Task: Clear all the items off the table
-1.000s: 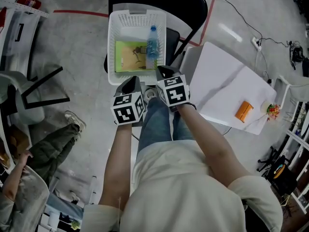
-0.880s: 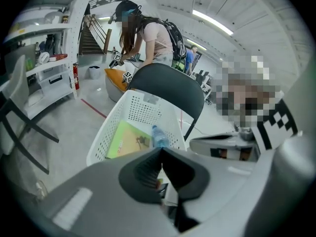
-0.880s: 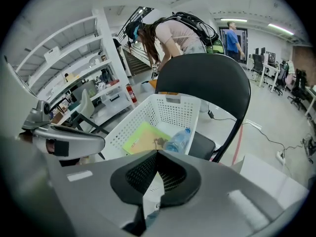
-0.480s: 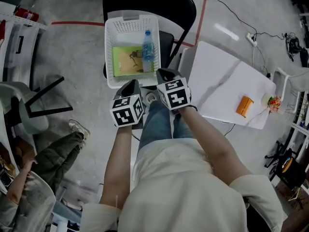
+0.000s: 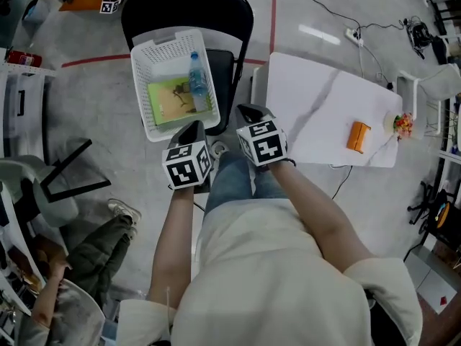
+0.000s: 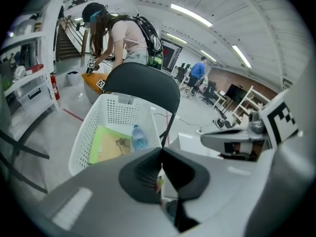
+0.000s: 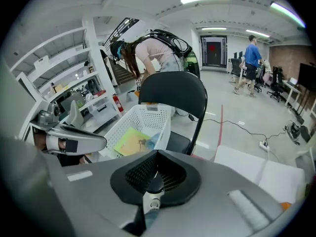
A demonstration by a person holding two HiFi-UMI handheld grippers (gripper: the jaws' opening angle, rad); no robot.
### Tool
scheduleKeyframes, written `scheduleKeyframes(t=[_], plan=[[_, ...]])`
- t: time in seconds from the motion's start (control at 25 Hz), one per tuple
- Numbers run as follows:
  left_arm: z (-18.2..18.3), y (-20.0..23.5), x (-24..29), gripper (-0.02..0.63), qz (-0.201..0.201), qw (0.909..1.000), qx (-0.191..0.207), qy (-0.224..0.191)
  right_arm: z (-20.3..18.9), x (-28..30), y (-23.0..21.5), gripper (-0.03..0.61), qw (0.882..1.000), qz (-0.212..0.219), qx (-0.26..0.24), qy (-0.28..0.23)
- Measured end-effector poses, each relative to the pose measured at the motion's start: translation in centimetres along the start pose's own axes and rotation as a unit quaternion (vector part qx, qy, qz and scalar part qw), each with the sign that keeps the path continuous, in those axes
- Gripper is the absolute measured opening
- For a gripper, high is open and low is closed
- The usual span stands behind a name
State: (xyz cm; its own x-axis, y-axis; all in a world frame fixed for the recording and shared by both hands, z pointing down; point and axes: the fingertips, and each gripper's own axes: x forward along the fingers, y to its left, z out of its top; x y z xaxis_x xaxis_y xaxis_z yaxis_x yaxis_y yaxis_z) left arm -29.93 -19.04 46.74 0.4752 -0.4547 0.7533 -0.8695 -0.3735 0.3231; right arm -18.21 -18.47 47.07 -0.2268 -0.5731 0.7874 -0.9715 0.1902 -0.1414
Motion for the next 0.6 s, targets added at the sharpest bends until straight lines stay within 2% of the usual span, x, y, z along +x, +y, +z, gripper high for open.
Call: scheduleKeyframes(t=[0.4, 0.6], plan=[[0.2, -6.8, 1.2, 0.009, -0.040, 0.9973, 0.059, 0.017, -2.2, -4.5, -5.2, -0.002, 0.998, -0.037, 0.055, -0.021], [0.3, -10.2, 1.8, 0.008, -0.048, 0.9960, 0.074, 0.018, -3.4, -6.7, -8.0, -0.002, 0.996, -0.048, 0.070, -0.030]])
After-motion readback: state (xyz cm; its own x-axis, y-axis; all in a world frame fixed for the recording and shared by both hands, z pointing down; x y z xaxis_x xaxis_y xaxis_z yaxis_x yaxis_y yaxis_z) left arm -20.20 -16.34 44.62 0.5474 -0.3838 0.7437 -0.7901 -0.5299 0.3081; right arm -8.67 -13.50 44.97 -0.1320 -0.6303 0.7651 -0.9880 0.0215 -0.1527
